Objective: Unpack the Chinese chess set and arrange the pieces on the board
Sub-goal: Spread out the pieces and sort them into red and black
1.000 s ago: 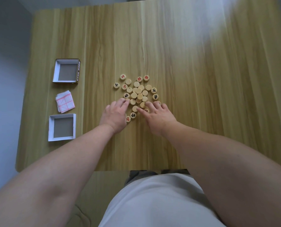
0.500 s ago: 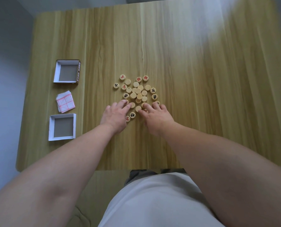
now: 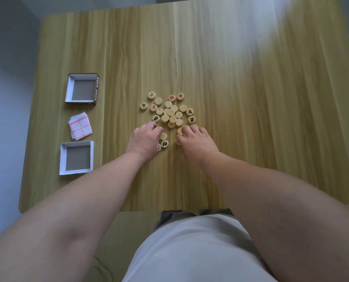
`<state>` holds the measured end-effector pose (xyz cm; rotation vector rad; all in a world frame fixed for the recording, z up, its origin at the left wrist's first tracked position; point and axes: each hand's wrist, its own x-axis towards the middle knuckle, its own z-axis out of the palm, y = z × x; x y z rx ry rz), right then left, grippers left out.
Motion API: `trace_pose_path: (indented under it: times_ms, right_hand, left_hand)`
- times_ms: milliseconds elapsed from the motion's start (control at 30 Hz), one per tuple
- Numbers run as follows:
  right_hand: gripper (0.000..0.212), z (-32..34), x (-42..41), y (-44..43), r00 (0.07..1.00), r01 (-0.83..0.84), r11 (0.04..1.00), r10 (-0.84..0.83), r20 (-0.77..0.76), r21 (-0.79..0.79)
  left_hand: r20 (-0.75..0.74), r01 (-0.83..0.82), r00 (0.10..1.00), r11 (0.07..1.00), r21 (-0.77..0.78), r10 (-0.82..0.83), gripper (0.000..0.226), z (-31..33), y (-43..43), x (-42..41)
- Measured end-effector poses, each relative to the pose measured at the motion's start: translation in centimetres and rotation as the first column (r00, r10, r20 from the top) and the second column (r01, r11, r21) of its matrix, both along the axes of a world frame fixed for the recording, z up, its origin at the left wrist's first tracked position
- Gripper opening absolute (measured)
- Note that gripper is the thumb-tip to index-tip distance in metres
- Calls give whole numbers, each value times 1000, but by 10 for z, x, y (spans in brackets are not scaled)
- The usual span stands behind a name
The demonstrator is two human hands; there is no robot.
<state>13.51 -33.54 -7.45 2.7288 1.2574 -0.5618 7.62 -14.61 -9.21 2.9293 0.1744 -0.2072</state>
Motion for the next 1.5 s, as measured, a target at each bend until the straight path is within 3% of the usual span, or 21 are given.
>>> trace_pose_path:
  times_ms: [167, 567, 867, 1067, 1300, 1500]
  right_hand:
    - [38, -3, 3, 8, 1000, 21, 1000, -21, -13, -7]
    - [25, -13, 8, 9, 1000, 9, 999, -8, -29, 39]
    - [42, -20, 10, 3, 994, 105, 994, -105, -4, 20]
    - [21, -17, 8, 4, 987, 163, 987, -163, 7, -11]
    - [41, -8, 12, 4, 969, 248, 969, -248, 9, -15]
    - [26, -18, 16, 10, 967, 253, 967, -253, 24, -15]
  left_hand:
    - [-78, 26, 997, 1000, 0, -26, 33, -1, -3, 9]
    - [-36, -13, 999, 999, -47, 11, 14, -4, -3, 13]
    - [-47, -52, 998, 995, -82, 48, 15, -2, -3, 10]
    - [-66, -48, 997, 994, -95, 41, 18, -3, 1, 7]
    - [-34, -79, 997, 993, -92, 76, 27, -4, 7, 4]
    - [-31, -126, 992, 986, -108, 123, 23, -7, 7, 11]
